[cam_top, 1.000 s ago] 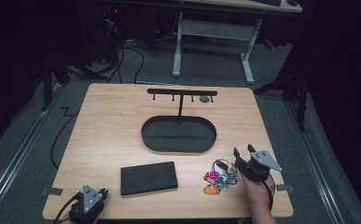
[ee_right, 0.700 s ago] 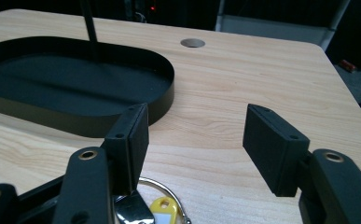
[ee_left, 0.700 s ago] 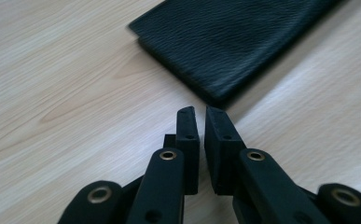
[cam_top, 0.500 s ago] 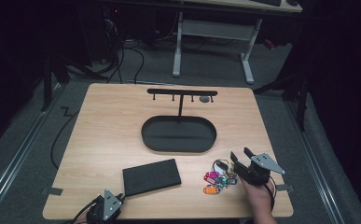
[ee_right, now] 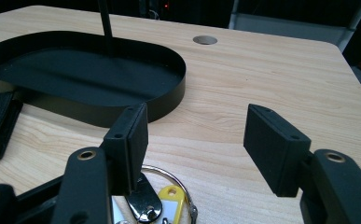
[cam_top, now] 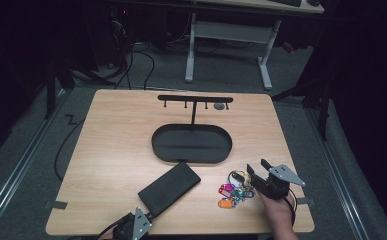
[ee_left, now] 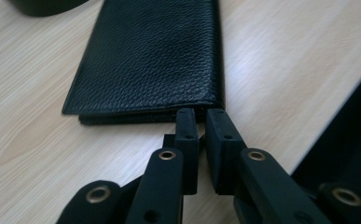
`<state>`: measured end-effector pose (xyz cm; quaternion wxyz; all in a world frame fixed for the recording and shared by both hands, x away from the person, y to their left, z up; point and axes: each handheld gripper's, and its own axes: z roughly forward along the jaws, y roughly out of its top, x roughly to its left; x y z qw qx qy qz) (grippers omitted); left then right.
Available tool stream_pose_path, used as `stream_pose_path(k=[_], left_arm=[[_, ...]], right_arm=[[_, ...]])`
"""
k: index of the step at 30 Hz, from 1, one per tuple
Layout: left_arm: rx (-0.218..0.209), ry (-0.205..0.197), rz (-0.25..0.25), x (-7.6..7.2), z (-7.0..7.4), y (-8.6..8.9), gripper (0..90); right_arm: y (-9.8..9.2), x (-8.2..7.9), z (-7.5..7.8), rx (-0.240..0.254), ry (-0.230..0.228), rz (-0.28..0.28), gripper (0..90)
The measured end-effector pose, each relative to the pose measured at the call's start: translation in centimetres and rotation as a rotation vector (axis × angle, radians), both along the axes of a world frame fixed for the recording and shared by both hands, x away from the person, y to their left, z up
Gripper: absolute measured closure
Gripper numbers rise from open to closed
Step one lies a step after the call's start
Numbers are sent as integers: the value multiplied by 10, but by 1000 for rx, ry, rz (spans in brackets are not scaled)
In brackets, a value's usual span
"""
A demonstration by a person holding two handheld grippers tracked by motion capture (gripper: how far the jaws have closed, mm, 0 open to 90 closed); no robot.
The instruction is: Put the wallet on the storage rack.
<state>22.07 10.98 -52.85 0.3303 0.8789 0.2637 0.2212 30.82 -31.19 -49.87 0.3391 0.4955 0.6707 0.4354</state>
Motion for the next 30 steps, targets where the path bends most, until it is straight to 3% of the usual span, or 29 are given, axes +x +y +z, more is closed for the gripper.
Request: stream_pose_path(k=[6, 9, 14, 16, 21, 22, 24, 30], left_arm=[[12, -1, -72, -6, 2, -11, 802], [6, -6, -84, -9, 5, -7, 783], [-44, -21, -50, -8, 13, 5, 786], [-64, -49, -30, -4, 18, 9, 762], [-77, -70, -20, 5, 20, 3, 645], [-86, -75, -30, 11, 21, -2, 580], [-88, -81, -38, 14, 21, -5, 537], [-77, -86, -91, 30, 16, -25, 472]], right_arm=[[-1, -1, -1, -4, 17, 7, 402], [-3, -3, -2, -2, 14, 0, 402], [-7, -5, -3, 1, 29, -1, 403], [-9, -6, -5, -3, 49, 5, 401], [-13, -10, -7, -17, 69, 13, 399], [-15, -14, -9, -29, 78, 19, 398], [-18, -19, -11, -44, 88, 24, 397], [-31, -36, -13, -58, 98, 7, 396]])
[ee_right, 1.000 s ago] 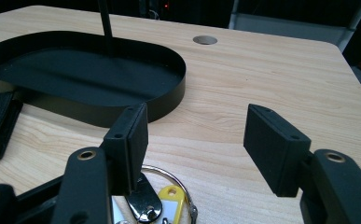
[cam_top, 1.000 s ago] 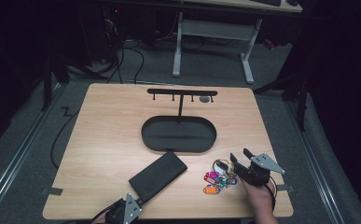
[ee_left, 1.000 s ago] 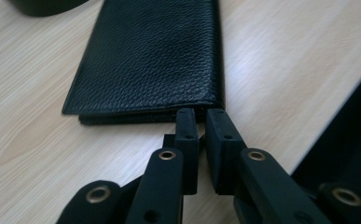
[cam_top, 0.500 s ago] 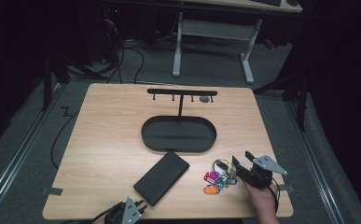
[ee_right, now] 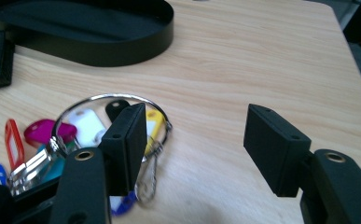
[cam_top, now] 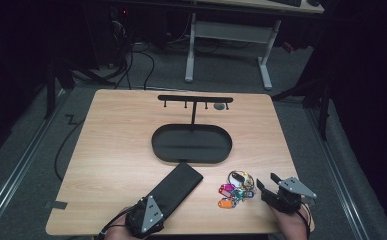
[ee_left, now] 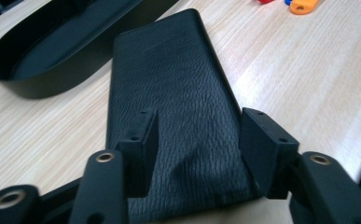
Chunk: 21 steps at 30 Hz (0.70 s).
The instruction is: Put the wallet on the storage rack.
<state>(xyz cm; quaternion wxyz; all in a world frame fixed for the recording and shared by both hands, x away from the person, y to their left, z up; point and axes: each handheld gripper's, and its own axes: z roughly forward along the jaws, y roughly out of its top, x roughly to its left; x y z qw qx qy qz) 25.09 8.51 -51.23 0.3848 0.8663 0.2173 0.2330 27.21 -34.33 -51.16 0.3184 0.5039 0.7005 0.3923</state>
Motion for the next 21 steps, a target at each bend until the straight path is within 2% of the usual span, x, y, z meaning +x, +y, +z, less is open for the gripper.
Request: stream_pose_path(k=[5, 7, 10, 11, 12, 14, 15, 18, 19, 20, 21], left_arm=[[14, 22, -34, 21, -2, -22, 444], [12, 25, -38, 24, -2, -27, 444], [11, 64, -66, 37, -2, -46, 465], [30, 58, -66, 39, -3, -51, 467], [30, 58, -66, 39, -3, -51, 470], [59, 48, -60, 42, -8, -57, 470], [64, 16, -57, 40, -11, -60, 475], [80, -5, -47, 38, -12, -61, 477], [124, -48, -34, 35, -15, -62, 469], [124, -48, -34, 35, -15, -62, 464], [158, -98, -25, 30, -18, -63, 464]], right_arm=[[-11, -11, -2, 5, 12, -39, 396], [-13, -12, -3, 5, 16, -47, 396], [-18, -16, -3, 16, 22, -59, 396], [-19, -17, -3, 21, 22, -59, 396], [-20, -18, -3, 29, 21, -59, 396], [-20, -19, -2, 36, 21, -61, 396], [-21, -20, -2, 38, 16, -58, 396], [-21, -20, -2, 45, 17, -55, 396], [-22, -19, -2, 50, 21, -52, 396], [-22, -19, -2, 50, 21, -52, 396], [-22, -17, -2, 57, 22, -49, 396]])
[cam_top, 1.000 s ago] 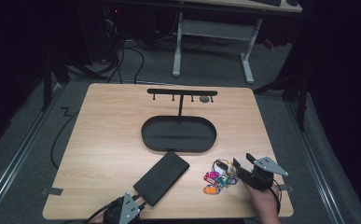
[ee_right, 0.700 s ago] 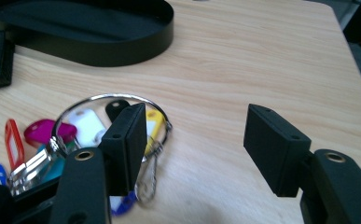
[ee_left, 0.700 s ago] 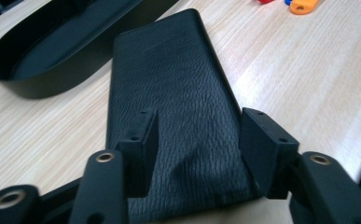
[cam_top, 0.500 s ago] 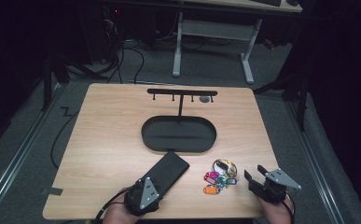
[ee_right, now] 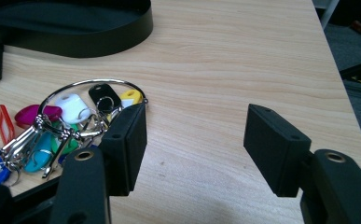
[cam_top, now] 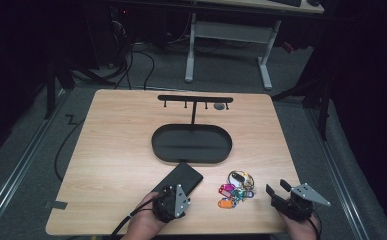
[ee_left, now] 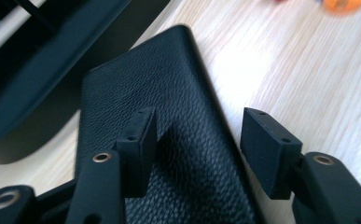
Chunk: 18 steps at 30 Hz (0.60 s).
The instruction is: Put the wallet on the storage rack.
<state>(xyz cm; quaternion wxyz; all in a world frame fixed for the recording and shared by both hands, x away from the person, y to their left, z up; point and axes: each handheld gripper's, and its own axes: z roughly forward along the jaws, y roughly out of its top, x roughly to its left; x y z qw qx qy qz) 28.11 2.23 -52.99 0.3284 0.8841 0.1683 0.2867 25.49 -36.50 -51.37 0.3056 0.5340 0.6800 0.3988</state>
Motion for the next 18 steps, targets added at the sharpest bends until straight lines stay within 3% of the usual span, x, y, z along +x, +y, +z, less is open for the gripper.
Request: stream_pose_path(k=[8, 10, 18], left_arm=[[-4, -8, 16, -3, 0, 3, 535], [-23, 10, 9, -3, 3, 8, 639], [-67, 4, -2, -3, 8, 19, 756]], right_arm=[[5, 5, 0, 11, 4, 18, 396], [6, 6, 0, 14, 3, 24, 396], [5, 8, 0, 30, 10, 25, 396]])
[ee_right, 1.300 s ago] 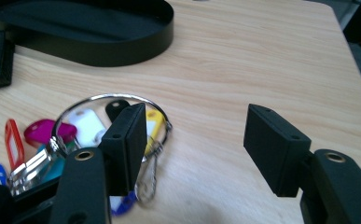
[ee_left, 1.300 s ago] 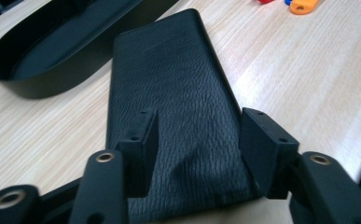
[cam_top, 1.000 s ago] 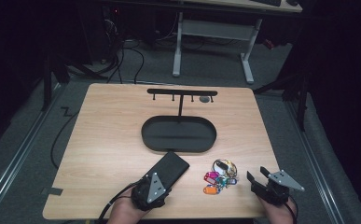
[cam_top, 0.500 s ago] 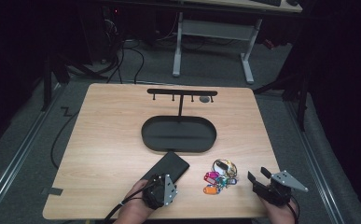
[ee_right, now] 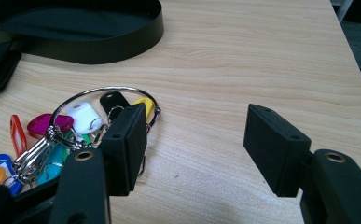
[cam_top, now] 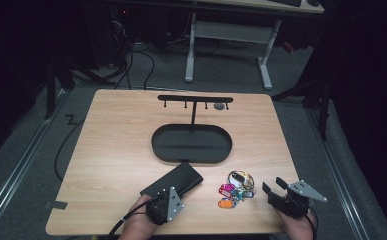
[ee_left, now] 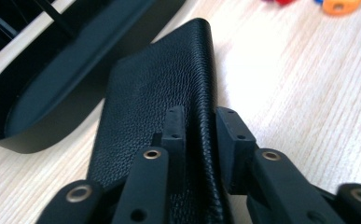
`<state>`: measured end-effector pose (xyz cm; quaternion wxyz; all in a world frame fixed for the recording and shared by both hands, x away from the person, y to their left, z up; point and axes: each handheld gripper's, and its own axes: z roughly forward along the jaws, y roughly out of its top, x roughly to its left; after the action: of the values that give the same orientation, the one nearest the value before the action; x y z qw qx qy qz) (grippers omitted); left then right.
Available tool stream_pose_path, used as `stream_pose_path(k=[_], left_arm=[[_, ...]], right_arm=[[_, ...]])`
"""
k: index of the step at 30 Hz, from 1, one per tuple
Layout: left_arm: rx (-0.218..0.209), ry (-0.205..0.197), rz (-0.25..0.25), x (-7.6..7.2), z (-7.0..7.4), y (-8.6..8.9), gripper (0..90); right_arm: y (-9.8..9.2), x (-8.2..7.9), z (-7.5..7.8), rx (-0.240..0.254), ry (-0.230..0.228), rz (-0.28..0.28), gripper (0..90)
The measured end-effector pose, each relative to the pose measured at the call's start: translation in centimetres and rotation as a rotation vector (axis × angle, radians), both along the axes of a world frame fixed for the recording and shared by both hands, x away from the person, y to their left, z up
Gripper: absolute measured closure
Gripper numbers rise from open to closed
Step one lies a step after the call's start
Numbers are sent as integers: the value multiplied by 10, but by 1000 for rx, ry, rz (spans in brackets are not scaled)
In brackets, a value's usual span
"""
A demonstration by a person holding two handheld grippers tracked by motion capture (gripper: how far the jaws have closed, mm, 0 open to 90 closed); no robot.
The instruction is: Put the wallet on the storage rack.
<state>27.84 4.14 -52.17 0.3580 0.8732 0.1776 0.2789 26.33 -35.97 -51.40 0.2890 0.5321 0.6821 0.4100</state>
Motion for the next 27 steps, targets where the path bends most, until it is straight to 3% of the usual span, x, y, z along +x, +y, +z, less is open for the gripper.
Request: stream_pose_path(k=[2, 4, 5, 14, 19, 22, 27], left_arm=[[-43, -3, 3, 0, 6, 6, 776], [-51, -7, 2, 1, 8, 8, 782], [-79, 0, 8, 1, 11, 12, 792], [-174, -6, 18, 3, 23, 33, 811], [-237, 12, 31, 1, 30, 48, 817], [-304, 36, 29, -3, 36, 55, 819], [-333, 53, 6, -11, 42, 54, 820]], right_arm=[[0, 0, 0, 2, 2, 0, 396], [0, 0, 0, 6, 4, -2, 397], [-1, -1, 0, 5, 6, -5, 397], [-4, -2, 0, 22, 5, -17, 398], [-4, -1, 0, 22, 9, -14, 398], [-3, 0, 0, 24, 10, -12, 398], [-3, 1, 0, 23, 11, -10, 398]])
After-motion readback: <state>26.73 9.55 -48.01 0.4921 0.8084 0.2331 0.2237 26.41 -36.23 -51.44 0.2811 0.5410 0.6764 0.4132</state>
